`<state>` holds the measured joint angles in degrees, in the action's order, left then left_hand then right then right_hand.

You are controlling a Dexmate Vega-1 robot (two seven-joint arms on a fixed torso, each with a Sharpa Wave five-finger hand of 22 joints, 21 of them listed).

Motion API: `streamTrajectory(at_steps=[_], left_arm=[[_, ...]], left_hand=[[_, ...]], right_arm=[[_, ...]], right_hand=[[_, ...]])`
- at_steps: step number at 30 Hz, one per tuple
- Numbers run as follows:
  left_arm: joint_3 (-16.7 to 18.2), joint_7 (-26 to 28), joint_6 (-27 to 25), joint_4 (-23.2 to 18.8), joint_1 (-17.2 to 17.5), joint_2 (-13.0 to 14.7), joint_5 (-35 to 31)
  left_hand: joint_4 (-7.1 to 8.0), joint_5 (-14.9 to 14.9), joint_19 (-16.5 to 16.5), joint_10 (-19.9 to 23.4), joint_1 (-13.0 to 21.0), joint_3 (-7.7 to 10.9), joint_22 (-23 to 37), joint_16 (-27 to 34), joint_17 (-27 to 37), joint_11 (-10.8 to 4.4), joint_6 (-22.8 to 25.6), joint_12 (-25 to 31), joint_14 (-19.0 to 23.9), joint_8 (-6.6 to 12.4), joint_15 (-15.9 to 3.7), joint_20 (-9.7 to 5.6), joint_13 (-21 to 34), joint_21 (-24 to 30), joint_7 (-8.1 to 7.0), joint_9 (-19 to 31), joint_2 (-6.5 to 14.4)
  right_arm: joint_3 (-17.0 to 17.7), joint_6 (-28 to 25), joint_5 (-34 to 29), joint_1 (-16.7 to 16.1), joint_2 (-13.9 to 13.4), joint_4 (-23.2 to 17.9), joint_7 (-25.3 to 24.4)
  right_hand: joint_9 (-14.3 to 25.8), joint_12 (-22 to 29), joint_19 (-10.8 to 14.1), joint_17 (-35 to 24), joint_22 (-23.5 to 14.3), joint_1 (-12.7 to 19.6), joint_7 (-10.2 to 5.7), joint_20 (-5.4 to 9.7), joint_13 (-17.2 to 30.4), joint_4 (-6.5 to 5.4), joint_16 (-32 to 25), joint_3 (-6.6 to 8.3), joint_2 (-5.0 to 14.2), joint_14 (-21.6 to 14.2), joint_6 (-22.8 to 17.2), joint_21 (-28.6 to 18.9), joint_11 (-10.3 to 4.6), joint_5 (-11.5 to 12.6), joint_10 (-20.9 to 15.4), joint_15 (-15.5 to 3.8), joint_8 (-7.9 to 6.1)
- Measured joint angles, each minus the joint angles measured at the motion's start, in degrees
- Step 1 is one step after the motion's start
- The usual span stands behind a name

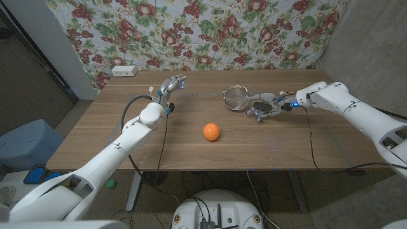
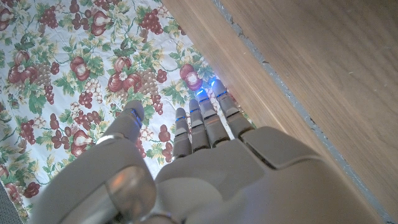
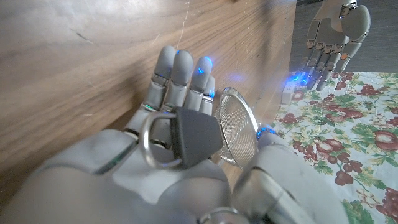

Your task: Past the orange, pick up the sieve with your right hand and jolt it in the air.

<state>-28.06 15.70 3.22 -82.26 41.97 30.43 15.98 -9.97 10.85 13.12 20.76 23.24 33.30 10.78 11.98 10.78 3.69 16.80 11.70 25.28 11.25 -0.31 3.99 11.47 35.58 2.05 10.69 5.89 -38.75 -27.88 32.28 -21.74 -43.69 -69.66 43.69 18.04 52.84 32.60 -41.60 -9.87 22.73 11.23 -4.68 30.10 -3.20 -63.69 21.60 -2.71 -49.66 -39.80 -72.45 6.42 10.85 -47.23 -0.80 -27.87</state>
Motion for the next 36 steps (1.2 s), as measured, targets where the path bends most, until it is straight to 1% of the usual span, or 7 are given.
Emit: streamTrajectory(at_steps=[8, 11, 15, 19, 25, 29, 36], left_arm=[[-0.2, -0.3, 0.4, 0.8, -0.6, -0.3, 0.0], [-0.2, -0.4, 0.5, 1.0, -0.7, -0.3, 0.0], [-0.4, -0.6, 0.6, 1.4, -1.0, -0.5, 0.0], [-0.4, -0.7, 0.7, 1.8, -1.2, -0.6, 0.0], [-0.6, -0.8, 0.9, 2.2, -1.6, -0.7, 0.0], [-0.6, -0.9, 0.9, 2.5, -1.8, -0.8, 0.0], [-0.7, -1.0, 1.0, 2.8, -2.0, -0.9, 0.0]], left_hand=[[0.00, 0.0, 0.0, 0.0, 0.0, 0.00, 0.0, 0.0, 0.0, 0.00, 0.0, 0.0, 0.0, 0.00, 0.00, 0.00, 0.0, 0.0, 0.00, 0.0, 0.0], [0.00, 0.0, 0.0, 0.0, 0.0, 0.00, 0.0, 0.0, 0.0, 0.00, 0.0, 0.0, 0.0, 0.00, 0.00, 0.00, 0.0, 0.0, 0.00, 0.0, 0.0], [0.00, 0.0, 0.0, 0.0, 0.0, 0.00, 0.0, 0.0, 0.0, 0.00, 0.0, 0.0, 0.0, 0.00, 0.00, 0.00, 0.0, 0.0, 0.00, 0.0, 0.0], [0.00, 0.0, 0.0, 0.0, 0.0, 0.00, 0.0, 0.0, 0.0, 0.00, 0.0, 0.0, 0.0, 0.00, 0.00, 0.00, 0.0, 0.0, 0.00, 0.0, 0.0], [0.00, 0.0, 0.0, 0.0, 0.0, 0.00, 0.0, 0.0, 0.0, 0.00, 0.0, 0.0, 0.0, 0.00, 0.00, 0.00, 0.0, 0.0, 0.00, 0.0, 0.0], [0.00, 0.0, 0.0, 0.0, 0.0, 0.00, 0.0, 0.0, 0.0, 0.00, 0.0, 0.0, 0.0, 0.00, 0.00, 0.00, 0.0, 0.0, 0.00, 0.0, 0.0], [0.00, 0.0, 0.1, 0.0, 0.0, 0.00, 0.0, 0.0, 0.0, 0.00, 0.0, 0.0, 0.0, -0.24, 0.00, 0.11, 0.0, 0.0, 0.00, 0.0, 0.0]], right_arm=[[1.5, -1.1, 0.3, -1.9, -1.7, -3.6, -4.8], [2.0, -1.7, 0.3, -2.5, -2.2, -5.1, -6.2], [2.6, -2.9, 0.3, -3.3, -2.9, -6.8, -8.9], [3.4, -3.6, 0.6, -4.4, -3.5, -8.8, -11.8], [5.2, -2.7, 1.5, -6.3, -3.9, -10.2, -14.6], [6.7, 0.3, 2.5, -8.2, -3.8, -10.3, -16.3], [9.3, 6.9, 3.9, -11.5, -2.7, -9.2, -17.9]], right_hand=[[-2.5, -9.3, -3.3, 7.5, 0.0, -8.0, -1.19, -4.48, -6.1, -1.15, 10.4, -5.68, -4.85, 10.4, 5.0, 5.1, 2.53, 1.1, 9.7, 4.53, 4.05], [-3.4, -12.2, -5.2, 9.1, 0.0, -9.8, -1.39, -6.10, -7.3, -1.37, 13.7, -7.49, -5.58, 14.5, 6.6, 7.1, 3.05, 1.8, 13.2, 5.87, 5.18], [-4.6, -16.9, -9.4, 11.1, 0.0, -11.0, -1.81, -6.78, -8.9, -0.74, 18.1, -9.37, -5.87, 21.0, 9.7, 10.5, 3.72, 2.7, 18.9, 7.43, 7.06], [-5.6, -21.2, -15.7, 12.7, 0.0, -11.0, -2.13, -6.96, -9.6, 0.38, 22.8, -10.63, -5.84, 29.0, 13.9, 14.7, 3.93, 3.0, 24.8, 8.80, 9.55], [-6.3, -26.8, -24.2, 14.4, -0.2, -9.8, -2.64, -4.49, -10.6, 1.49, 30.1, -11.72, -3.23, 41.0, 19.3, 23.1, 3.32, 3.6, 32.9, 9.13, 12.81], [-6.3, -29.5, -27.8, 17.2, 0.3, -8.8, -3.29, -2.68, -11.5, 2.39, 33.9, -11.56, -2.16, 46.5, 22.2, 26.7, 2.74, 3.6, 36.7, 8.23, 14.42], [-6.6, -32.3, -31.5, 19.0, 0.9, -7.2, -5.26, -0.72, -12.6, 3.70, 37.3, -11.26, -0.56, 50.6, 24.1, 29.7, 1.14, 3.6, 40.0, 5.59, 15.38]])
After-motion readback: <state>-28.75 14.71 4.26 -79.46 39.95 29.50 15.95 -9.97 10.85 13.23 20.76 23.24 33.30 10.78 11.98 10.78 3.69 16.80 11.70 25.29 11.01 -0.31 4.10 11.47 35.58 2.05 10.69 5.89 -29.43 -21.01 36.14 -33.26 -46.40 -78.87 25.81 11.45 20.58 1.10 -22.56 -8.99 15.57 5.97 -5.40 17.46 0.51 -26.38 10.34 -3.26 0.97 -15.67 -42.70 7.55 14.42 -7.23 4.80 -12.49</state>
